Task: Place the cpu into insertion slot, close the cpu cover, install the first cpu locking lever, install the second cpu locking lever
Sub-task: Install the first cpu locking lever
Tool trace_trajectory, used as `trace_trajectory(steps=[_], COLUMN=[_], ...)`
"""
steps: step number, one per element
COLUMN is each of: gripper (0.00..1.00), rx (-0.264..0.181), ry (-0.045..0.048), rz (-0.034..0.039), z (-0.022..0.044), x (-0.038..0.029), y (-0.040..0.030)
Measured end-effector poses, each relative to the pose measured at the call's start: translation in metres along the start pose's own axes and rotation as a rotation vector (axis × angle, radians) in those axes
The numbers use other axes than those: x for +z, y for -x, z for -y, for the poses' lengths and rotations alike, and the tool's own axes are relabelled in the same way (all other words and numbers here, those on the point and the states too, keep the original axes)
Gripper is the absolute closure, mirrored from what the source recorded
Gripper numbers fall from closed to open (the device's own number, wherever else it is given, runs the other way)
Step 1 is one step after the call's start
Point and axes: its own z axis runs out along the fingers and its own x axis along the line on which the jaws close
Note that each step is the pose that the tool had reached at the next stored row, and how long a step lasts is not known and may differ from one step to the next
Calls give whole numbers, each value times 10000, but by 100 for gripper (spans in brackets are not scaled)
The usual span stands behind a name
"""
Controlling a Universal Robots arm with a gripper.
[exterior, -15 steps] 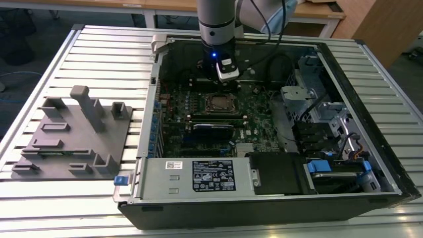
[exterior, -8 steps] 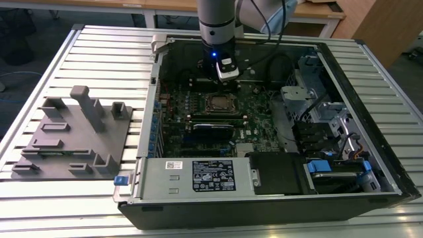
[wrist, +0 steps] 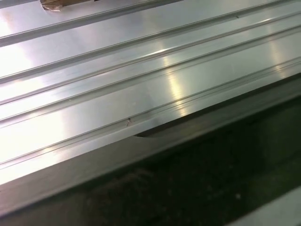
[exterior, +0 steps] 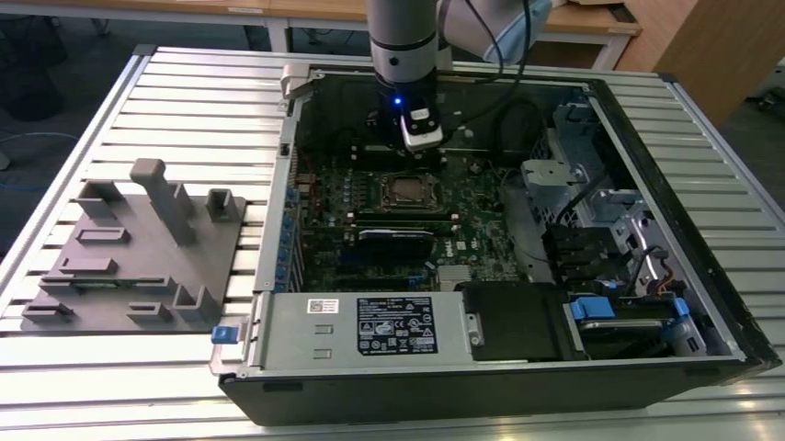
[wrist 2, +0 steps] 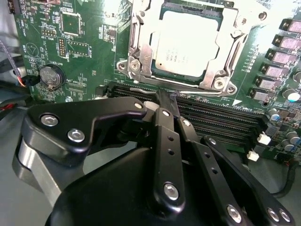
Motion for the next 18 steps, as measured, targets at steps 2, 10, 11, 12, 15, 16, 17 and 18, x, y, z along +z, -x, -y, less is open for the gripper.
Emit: trace_trajectory(steps=[2,10,11,12,15,16,17,18], gripper=[90,90,90,90,90,90,90,90], rx=[54,286,312,337,411,435,460,484], ry=[-11,-56,-60,-63,-73,-78,-84,-87], rz=[8,47,50,53,61,63,65,68], z=[1,4,5,5,6,7,7,8], x=[9,37,41,45,57,60,62,65], y=[-1,-5,-6,-6,-8,-9,-9,-10])
